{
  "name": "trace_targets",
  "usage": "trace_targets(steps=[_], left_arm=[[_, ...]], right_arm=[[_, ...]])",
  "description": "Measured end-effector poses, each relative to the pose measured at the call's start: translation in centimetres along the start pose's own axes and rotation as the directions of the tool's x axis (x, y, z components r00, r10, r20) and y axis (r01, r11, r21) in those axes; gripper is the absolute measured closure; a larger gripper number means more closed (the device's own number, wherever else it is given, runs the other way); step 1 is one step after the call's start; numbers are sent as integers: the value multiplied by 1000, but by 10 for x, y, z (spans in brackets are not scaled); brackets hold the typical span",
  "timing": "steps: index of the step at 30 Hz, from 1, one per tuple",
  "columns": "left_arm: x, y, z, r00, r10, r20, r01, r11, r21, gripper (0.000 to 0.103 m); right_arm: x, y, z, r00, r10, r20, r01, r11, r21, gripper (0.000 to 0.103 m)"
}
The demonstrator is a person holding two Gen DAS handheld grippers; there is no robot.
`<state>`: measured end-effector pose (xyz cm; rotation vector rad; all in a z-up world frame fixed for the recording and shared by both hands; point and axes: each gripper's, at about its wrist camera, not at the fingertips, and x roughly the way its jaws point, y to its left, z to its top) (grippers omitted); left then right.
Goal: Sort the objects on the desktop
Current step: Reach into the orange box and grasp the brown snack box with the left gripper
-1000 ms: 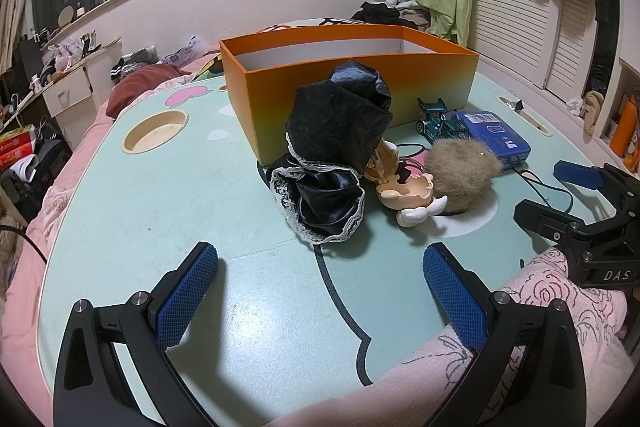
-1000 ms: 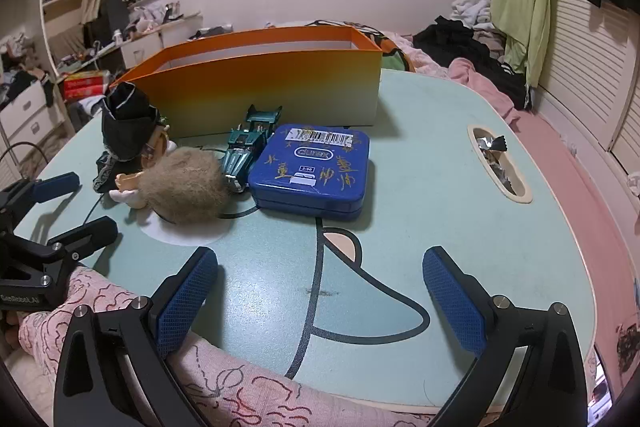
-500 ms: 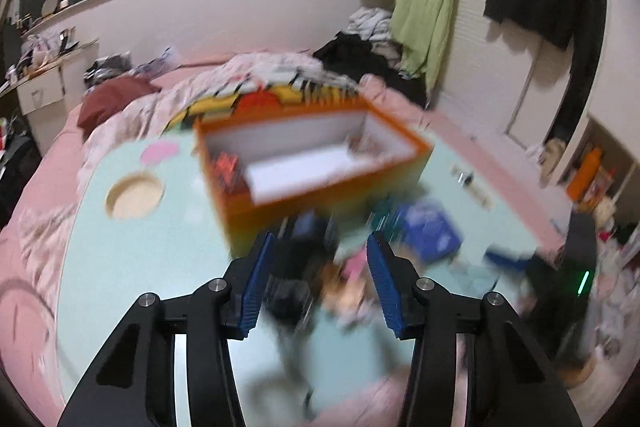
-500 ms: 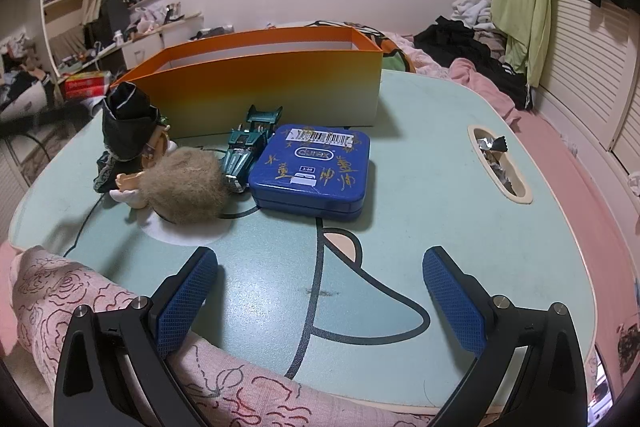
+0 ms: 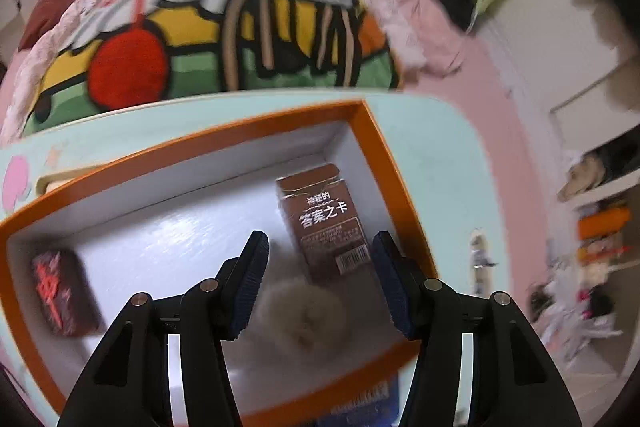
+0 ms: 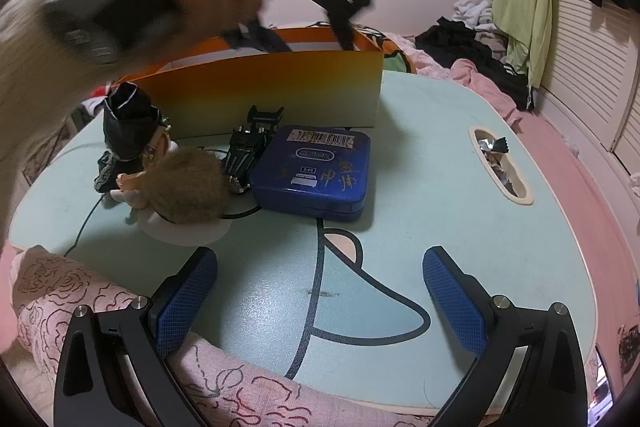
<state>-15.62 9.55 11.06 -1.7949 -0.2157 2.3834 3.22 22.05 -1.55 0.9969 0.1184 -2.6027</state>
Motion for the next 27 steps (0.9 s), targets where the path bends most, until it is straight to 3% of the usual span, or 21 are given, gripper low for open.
trace_targets(steps=[1, 5, 8, 10, 12, 13, 15, 21, 24, 27], left_arm=[[9, -3, 1, 1000, 30, -8, -30, 1000, 9, 42], [2, 2, -1, 998, 58, 11, -58, 998, 23, 42], [-13, 18, -4, 982, 176, 67, -179, 983, 48, 42], [-17, 29, -5, 971, 231, 63, -234, 971, 42, 43], [-27, 37, -7, 992, 110, 68, -111, 994, 9, 43], [-32, 39, -8, 996, 51, 74, -50, 999, -13, 43], [-39, 36, -9, 996, 2, 89, 2, 999, -39, 43], [-3, -13, 7, 998, 53, 18, -52, 998, -36, 43], [6, -16, 7, 999, 41, 18, -40, 999, -31, 32], [-3, -12, 3, 991, 129, 14, -130, 992, 5, 29]], right_arm=[[1, 0, 1, 1000, 2, -1, -2, 1000, 0, 0], [2, 2, 3, 1000, 5, 0, -5, 1000, 0, 0], [3, 3, 5, 1000, 4, 0, -4, 1000, -1, 0], [4, 0, 5, 1000, 4, 1, -4, 1000, -2, 0], [5, 1, 6, 1000, 5, 1, -5, 1000, -3, 0], [4, 1, 6, 1000, 4, 1, -4, 1000, -3, 0], [5, 1, 7, 1000, 5, 1, -5, 1000, -3, 0], [4, 1, 6, 1000, 6, 2, -6, 1000, -2, 0], [4, 2, 6, 1000, 10, 1, -10, 1000, 2, 0], [4, 3, 5, 1000, 10, 2, -10, 1000, 3, 0]])
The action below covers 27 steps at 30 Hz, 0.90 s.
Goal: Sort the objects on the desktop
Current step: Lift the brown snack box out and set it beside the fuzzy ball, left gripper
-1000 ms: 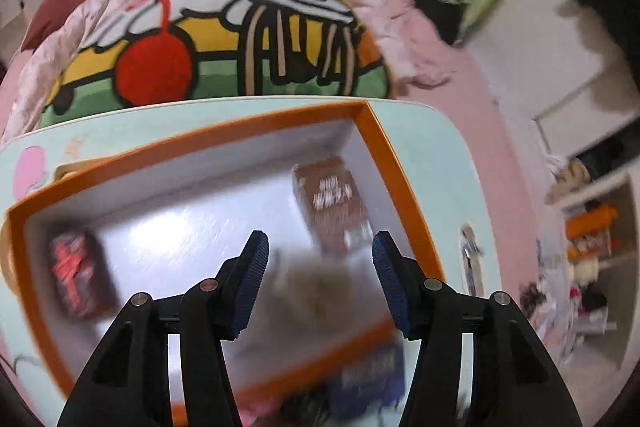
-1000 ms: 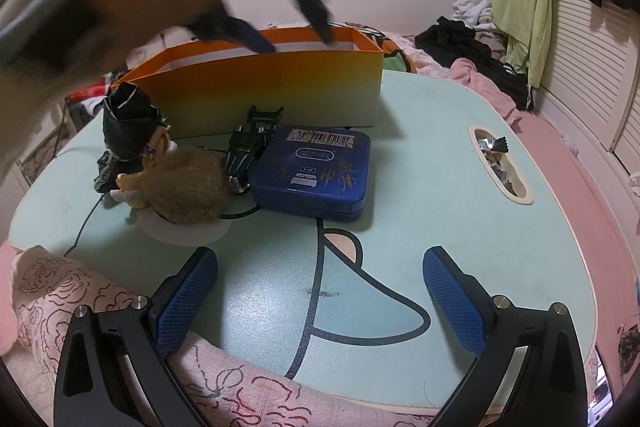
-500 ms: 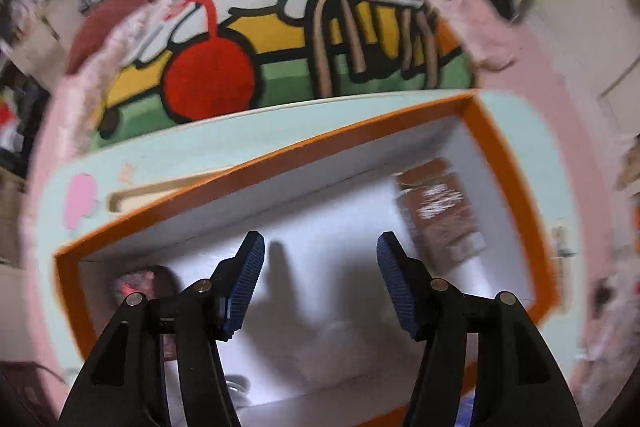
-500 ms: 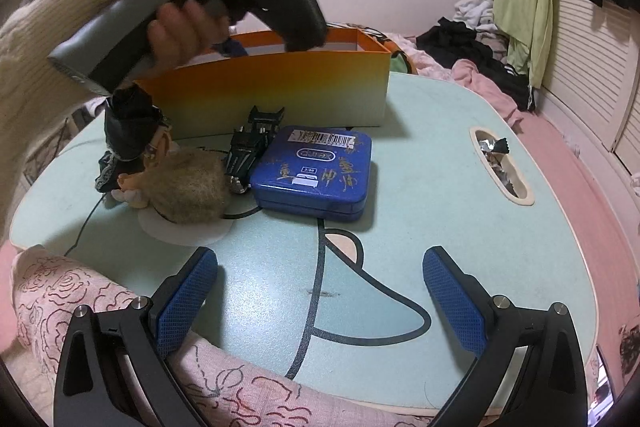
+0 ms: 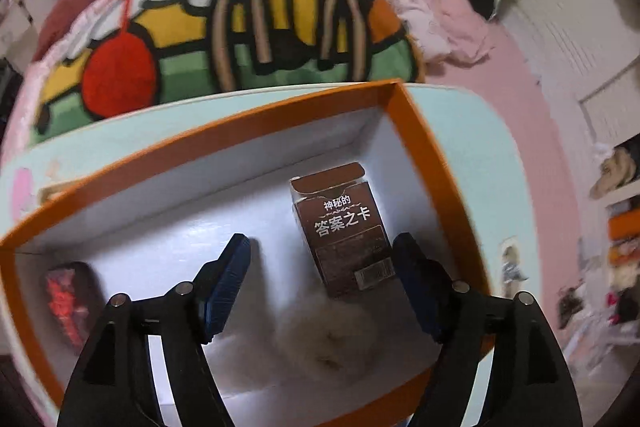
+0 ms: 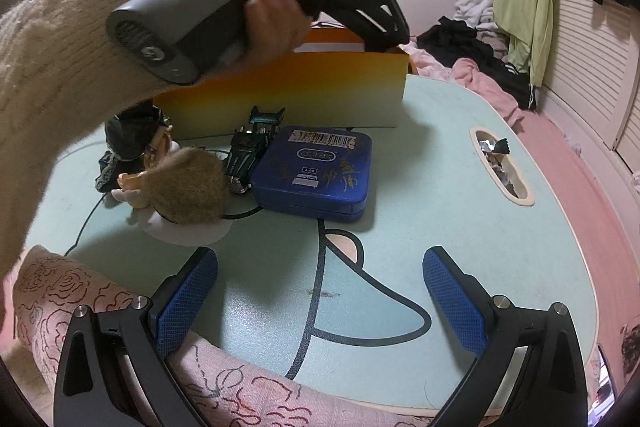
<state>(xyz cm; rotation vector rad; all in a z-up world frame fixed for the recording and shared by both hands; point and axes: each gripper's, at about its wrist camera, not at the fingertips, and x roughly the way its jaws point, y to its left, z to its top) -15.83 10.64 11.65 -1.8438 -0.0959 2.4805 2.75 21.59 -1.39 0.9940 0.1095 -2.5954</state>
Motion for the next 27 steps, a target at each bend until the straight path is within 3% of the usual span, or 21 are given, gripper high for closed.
trace_targets(steps=[4, 8, 14, 15, 16, 17, 18, 20, 23, 25, 27], left_arm=[[-12, 23, -13, 992, 113, 49, -116, 992, 46, 30], [-13, 38, -18, 998, 53, 26, -54, 997, 54, 30], [0, 25, -9, 998, 63, 18, -64, 997, 46, 30], [4, 19, -7, 998, 57, 4, -58, 997, 59, 33], [6, 16, -10, 998, 65, -4, -65, 994, 83, 47], [6, 13, -12, 993, 116, 14, -117, 987, 110, 53], [4, 12, -14, 992, 122, 31, -125, 985, 120, 61], [0, 14, -18, 996, 91, 22, -93, 987, 131, 61], [-27, 26, -31, 991, 11, 132, -32, 987, 155, 61], [-60, 37, -51, 973, -85, 213, 47, 983, 178, 61], [-95, 50, -81, 941, -188, 280, 129, 968, 215, 61]], right_arm=[[0, 2, -1, 1000, -2, 2, 2, 1000, 0, 0], [0, 2, -1, 1000, -1, 2, 1, 1000, 0, 0], [-1, 2, -2, 1000, -1, 3, 1, 1000, 0, 0], [-1, 2, -2, 1000, -1, 2, 1, 1000, 0, 0], [-1, 2, -2, 1000, 0, 3, 0, 1000, 1, 0], [-1, 2, -2, 1000, -1, 3, 1, 1000, -1, 0], [-1, 3, -1, 1000, -1, 3, 1, 1000, -1, 0], [-1, 2, -2, 1000, -1, 4, 1, 1000, 0, 0], [-1, 1, -2, 1000, -1, 3, 1, 1000, 0, 0], [-2, 1, -3, 1000, -1, 3, 1, 1000, 0, 0], [-1, 2, -2, 1000, -1, 4, 1, 1000, 0, 0]])
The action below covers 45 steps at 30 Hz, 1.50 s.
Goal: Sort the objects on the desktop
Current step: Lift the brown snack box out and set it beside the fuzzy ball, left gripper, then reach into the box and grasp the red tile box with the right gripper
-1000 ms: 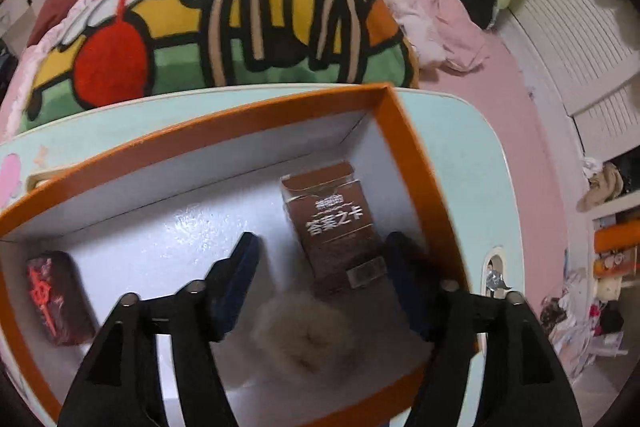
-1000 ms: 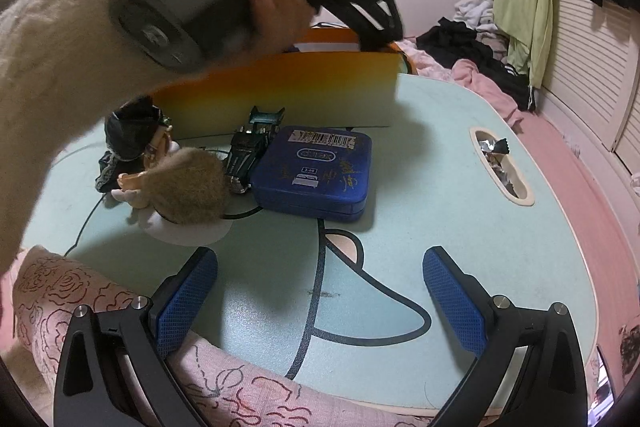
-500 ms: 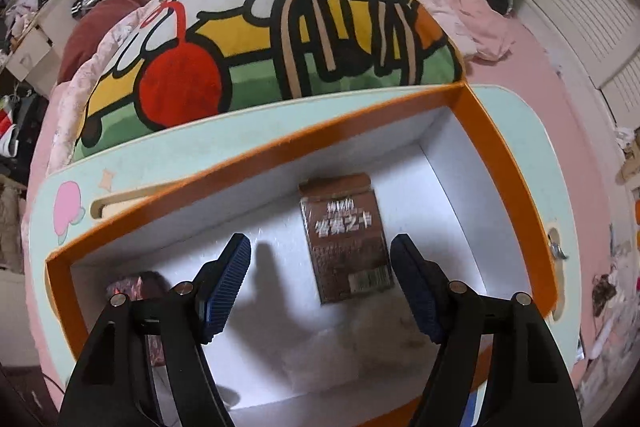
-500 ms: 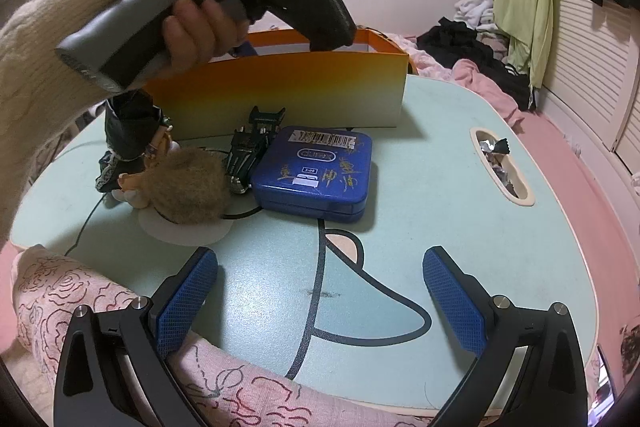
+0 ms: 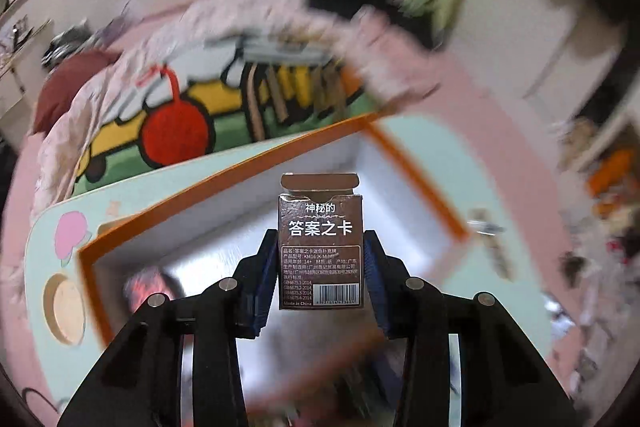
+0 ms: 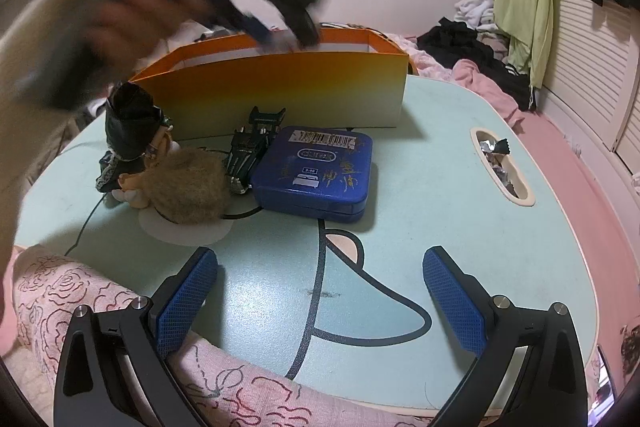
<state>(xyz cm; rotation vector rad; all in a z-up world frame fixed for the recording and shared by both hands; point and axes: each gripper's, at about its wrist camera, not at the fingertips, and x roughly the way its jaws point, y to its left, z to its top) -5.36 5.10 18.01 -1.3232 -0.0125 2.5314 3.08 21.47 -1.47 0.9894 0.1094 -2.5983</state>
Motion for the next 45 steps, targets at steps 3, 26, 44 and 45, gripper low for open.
trace_targets(steps=[3, 26, 44, 45], left_arm=[[-53, 1, -40, 991, -112, 78, 109, 993, 46, 61], [-60, -15, -177, 978, 17, 206, -52, 985, 167, 32], [-40, 11, -210, 962, 162, 222, -168, 986, 7, 0], [-40, 12, -209, 960, 167, 224, -172, 985, 5, 0]], right_arm=[[-1, -1, -1, 1000, 0, 0, 0, 1000, 0, 0], [-3, -2, -3, 1000, 1, 2, -1, 1000, 0, 0], [-5, -2, -3, 1000, 0, 3, 0, 1000, -1, 0], [-5, -1, -3, 1000, 0, 3, 0, 1000, 0, 0]])
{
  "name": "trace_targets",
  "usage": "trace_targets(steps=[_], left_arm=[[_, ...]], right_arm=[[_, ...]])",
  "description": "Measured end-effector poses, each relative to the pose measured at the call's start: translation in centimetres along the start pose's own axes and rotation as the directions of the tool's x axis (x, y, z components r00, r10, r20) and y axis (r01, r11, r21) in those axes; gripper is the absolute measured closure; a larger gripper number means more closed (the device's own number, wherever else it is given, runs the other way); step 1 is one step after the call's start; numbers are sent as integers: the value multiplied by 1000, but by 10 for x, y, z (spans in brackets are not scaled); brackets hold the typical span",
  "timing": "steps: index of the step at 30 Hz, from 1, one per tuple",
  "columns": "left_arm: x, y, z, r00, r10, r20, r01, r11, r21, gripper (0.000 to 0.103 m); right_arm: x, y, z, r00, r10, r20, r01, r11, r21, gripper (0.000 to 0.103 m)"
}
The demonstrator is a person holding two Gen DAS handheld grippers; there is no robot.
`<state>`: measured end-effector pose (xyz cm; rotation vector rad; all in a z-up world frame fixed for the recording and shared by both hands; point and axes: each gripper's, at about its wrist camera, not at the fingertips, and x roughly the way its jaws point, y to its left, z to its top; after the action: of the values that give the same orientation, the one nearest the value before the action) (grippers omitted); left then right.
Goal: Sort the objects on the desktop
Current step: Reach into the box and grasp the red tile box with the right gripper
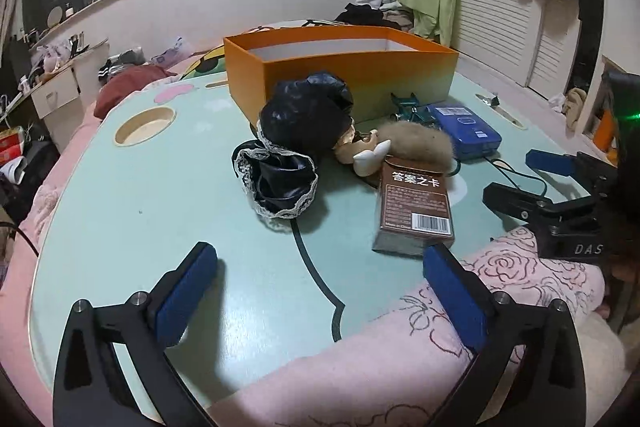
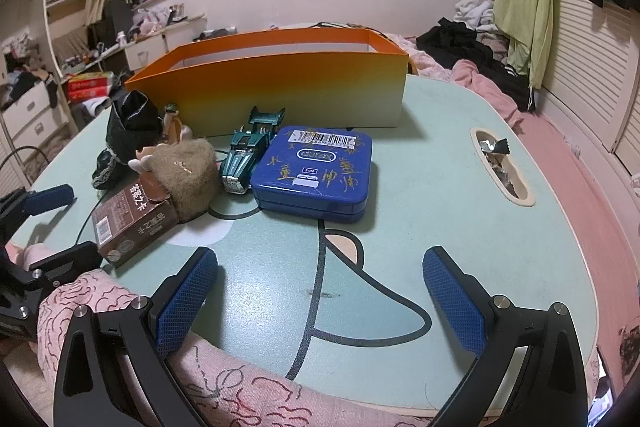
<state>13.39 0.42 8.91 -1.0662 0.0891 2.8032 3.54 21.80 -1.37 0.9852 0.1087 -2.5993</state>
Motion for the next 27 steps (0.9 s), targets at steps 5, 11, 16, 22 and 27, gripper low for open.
trace_targets(steps=[5, 11, 16, 22, 27], left_arm=[[3, 0, -4, 999, 30, 11, -30, 1000, -8, 0], [4, 2, -3, 999, 30, 10, -30, 1000, -6, 0], [4, 2, -3, 999, 30, 10, -30, 1000, -6, 0], [3, 3, -4, 999, 30, 11, -30, 1000, -7, 0], [3, 2, -4, 999, 30, 11, -30, 1000, -6, 0]], right_arm=[[-1, 0, 4, 1000, -9, 1, 9, 1000, 2, 0], [-17, -3, 15, 997, 24, 79, -23, 999, -23, 1], [-42, 6, 71, 981, 99, 165, -95, 995, -34, 1], [-8, 21, 171, 953, 303, -3, -302, 952, 46, 24], [85, 65, 214, 890, 352, -290, -331, 936, 118, 40]])
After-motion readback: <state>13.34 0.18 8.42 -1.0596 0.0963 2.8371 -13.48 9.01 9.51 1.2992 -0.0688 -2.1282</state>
